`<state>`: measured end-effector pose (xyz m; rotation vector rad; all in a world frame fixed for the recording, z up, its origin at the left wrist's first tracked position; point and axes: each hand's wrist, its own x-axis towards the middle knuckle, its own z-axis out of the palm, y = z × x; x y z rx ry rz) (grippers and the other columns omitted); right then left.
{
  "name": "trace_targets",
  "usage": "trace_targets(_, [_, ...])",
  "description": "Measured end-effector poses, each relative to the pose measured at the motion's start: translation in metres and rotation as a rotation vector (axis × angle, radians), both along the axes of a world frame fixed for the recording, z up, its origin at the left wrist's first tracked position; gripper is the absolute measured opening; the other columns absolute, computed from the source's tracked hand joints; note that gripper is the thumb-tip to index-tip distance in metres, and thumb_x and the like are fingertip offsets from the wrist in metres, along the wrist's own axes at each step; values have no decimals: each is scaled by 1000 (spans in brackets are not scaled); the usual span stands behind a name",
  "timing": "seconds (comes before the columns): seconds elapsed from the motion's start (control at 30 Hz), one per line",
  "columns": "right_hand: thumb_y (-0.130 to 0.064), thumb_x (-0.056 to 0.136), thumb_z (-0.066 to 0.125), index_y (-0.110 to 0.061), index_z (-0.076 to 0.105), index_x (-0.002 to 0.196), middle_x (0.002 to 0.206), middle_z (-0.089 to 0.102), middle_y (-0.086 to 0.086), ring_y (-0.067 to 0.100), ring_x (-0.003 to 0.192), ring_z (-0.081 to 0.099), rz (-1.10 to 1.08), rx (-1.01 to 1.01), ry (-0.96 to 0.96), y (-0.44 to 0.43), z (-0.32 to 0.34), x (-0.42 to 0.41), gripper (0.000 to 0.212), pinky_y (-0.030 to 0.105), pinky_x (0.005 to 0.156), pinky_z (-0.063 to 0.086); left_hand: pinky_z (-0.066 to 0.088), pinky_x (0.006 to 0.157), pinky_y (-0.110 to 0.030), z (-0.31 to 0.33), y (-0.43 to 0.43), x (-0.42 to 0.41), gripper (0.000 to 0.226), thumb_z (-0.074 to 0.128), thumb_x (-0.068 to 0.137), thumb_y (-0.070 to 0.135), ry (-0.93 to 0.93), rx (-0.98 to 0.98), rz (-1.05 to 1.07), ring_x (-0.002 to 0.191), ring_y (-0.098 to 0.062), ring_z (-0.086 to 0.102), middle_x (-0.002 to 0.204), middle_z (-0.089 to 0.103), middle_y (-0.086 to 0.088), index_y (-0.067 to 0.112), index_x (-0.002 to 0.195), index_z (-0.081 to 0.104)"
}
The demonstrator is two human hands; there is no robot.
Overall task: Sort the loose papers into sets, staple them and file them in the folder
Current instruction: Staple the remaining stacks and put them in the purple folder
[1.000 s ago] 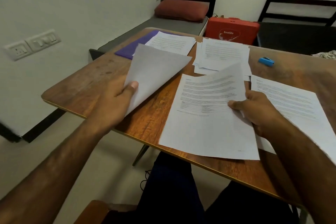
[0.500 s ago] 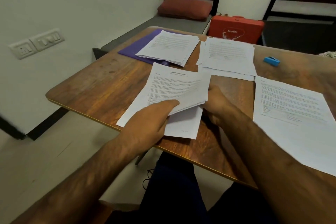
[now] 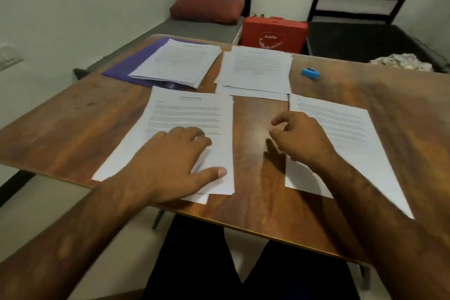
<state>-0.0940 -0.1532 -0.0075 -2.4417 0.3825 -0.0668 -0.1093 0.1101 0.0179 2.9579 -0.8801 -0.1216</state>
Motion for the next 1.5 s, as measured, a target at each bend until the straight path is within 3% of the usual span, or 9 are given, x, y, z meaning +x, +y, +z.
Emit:
trace_targets(0.13, [-33, 96, 63, -31, 70, 123, 118, 72, -4, 15, 95, 62, -114, -139, -52, -44, 0, -25, 28, 31, 84, 48, 49, 98, -39, -7, -85, 15, 46, 55, 96, 57, 48, -270, -35, 118, -16, 55, 131, 59, 6, 28, 132, 59])
trace_targets(0.37, [-47, 97, 60, -23, 57, 143, 141, 54, 11, 31, 130, 50, -304, -336, 87, -122, -14, -70, 52, 40, 100, 47, 20, 124, -51, -36, -216, 29, 80, 39, 96, 74, 101, -106, 184, 153, -33, 26, 168, 23, -8, 25, 158, 30])
trace_targets(0.5, [-58, 99, 55, -24, 50, 146, 145, 45, 6, 25, 133, 45, -327, -315, 119, -132, -25, -78, 59, 41, 99, 47, 28, 120, -49, -50, -229, 33, 72, 53, 92, 72, -6, -170, 213, 145, -31, 35, 158, 39, -9, 26, 147, 48])
trace_targets(0.77, [-56, 91, 68, -22, 57, 139, 141, 50, 8, 28, 132, 46, -355, -274, 23, -139, -27, -65, 60, 44, 97, 48, 61, 79, -26, -38, -207, 43, 33, 72, 94, 11, 418, -983, 240, 99, -11, 70, 114, 69, 8, 24, 119, 56])
trace_targets(0.93, [-48, 82, 79, -23, 54, 135, 118, 72, -7, 16, 99, 73, -432, 382, -241, -127, -20, -48, 63, 43, 82, 63, 63, 83, -37, -22, -159, 59, 28, 72, 91, -2, 703, -1170, 384, 98, -20, 75, 115, 75, -3, 16, 112, 66])
trace_targets(1.07, [-11, 96, 73, -16, 69, 118, 106, 80, 2, 23, 89, 79, -253, 860, -164, -103, -11, -39, 23, 41, 75, 64, 63, 69, -30, -8, -111, 57, 22, 73, 92, 6, 702, -1022, 455, 84, -18, 78, 105, 78, -1, 14, 112, 68])
trace_targets(1.2, [-8, 97, 71, -19, 70, 118, 104, 80, -4, 20, 88, 79, -156, 810, -138, -70, -19, -29, 24, 38, 76, 65, 65, 74, -42, -5, -52, 60, 23, 71, 96, 34, 373, -793, 571, 85, -25, 74, 104, 74, -1, 21, 115, 65])
trace_targets(1.3, [-12, 97, 71, -21, 70, 116, 107, 79, -7, 16, 84, 79, -123, 740, -129, -54, -24, -25, 22, 32, 70, 65, 52, 96, -39, -7, 0, 58, 44, 56, 102, 50, 61, -280, 637, 112, -26, 65, 130, 66, -5, 21, 134, 57])
trace_targets(1.5, [-7, 97, 69, -20, 70, 112, 106, 79, -6, 15, 84, 79, -95, 711, -160, -52, -26, -30, 20, 28, 66, 65, 43, 108, -44, -15, 36, 53, 74, 36, 98, 71, 171, -16, 781, 122, -33, 59, 139, 60, -13, 15, 144, 50])
